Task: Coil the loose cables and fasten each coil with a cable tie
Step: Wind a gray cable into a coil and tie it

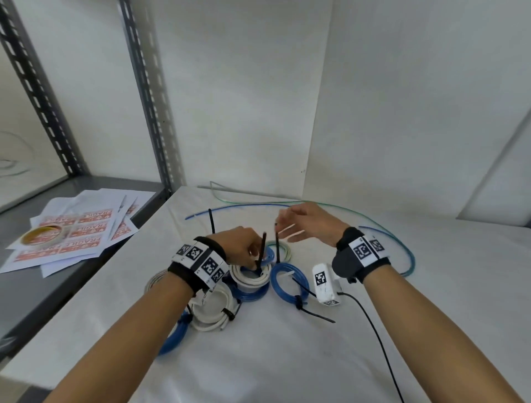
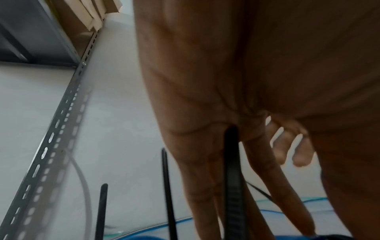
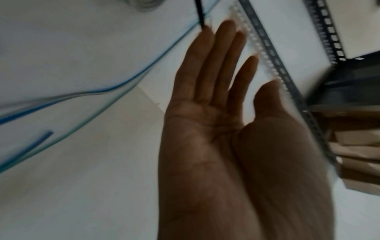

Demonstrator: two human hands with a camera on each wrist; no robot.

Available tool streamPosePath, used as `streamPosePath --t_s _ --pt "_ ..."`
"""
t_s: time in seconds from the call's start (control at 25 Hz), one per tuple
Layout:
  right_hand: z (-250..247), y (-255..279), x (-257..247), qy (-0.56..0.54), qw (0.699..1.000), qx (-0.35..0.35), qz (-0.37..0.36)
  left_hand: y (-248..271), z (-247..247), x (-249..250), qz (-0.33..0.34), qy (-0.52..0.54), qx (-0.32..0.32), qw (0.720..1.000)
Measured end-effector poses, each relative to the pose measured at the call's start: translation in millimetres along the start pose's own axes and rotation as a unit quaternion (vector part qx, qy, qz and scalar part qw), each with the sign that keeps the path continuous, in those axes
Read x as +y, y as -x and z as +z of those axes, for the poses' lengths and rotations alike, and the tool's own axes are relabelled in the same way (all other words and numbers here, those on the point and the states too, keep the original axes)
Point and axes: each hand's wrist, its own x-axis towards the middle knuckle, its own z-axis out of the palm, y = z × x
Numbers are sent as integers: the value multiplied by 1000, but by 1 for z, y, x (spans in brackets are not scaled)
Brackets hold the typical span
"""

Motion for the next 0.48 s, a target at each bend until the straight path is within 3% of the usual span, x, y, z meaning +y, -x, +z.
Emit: streamPosePath --t_s 0.08,0.12,0.2,0.24,0.36,0.48 --pt "-26 -22 33 115 979 159 52 1 -10 -4 14 34 -6 999" --pt "-40 -30 49 229 946 206 98 1 -18 -5 21 52 13 998" --pt "-62 -38 77 389 875 208 199 -3 -29 -5 32 83 67 994" --pt "-70 -40 89 421 855 196 231 -7 -33 -3 39 95 96 990" --pt "-78 -39 108 441 842 183 250 -17 -33 7 50 155 206 965" --pt "-82 -36 95 391 876 194 207 -29 -31 24 92 186 272 940"
